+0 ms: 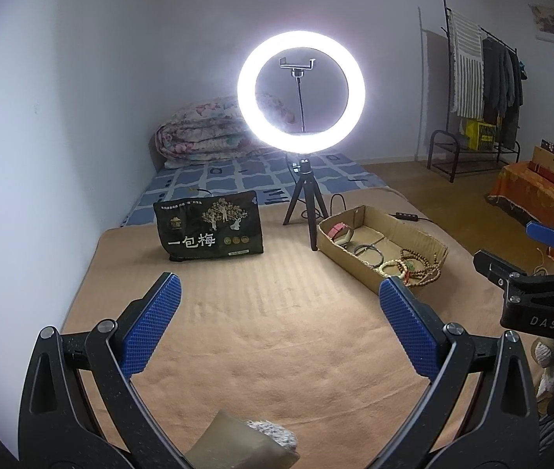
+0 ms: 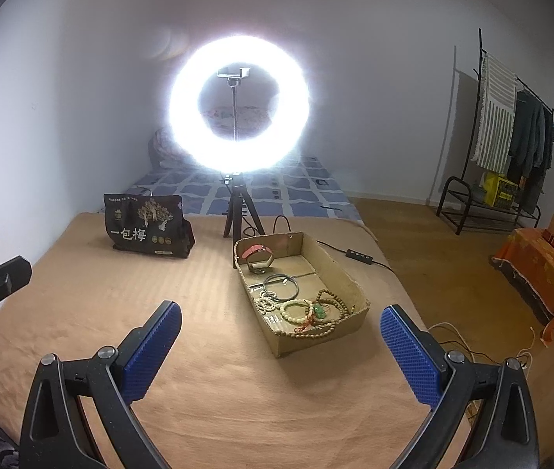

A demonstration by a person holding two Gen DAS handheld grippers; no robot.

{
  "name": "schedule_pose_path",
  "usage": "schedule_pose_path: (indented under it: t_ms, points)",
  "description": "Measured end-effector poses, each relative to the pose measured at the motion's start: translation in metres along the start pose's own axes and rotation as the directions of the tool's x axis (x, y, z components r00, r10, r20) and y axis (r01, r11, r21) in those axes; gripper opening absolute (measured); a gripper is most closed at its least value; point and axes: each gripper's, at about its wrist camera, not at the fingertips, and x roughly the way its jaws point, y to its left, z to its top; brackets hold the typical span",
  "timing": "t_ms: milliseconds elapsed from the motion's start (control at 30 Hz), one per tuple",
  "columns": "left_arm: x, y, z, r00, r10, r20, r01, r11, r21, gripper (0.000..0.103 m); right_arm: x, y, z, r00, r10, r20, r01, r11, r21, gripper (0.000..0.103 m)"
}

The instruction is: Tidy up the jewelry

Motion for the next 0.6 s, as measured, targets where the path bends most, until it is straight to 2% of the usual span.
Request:
schedule_pose_path:
  t_ms: [600]
  points:
    - [-0.0004, 0.0011, 0.0034, 1.000, 0.002, 0.005, -0.002, 1.000, -0.001, 0.103, 0.0035, 0.0007, -0.0006, 1.000, -0.011, -0.007, 0.011, 1.000, -0.007, 0.103]
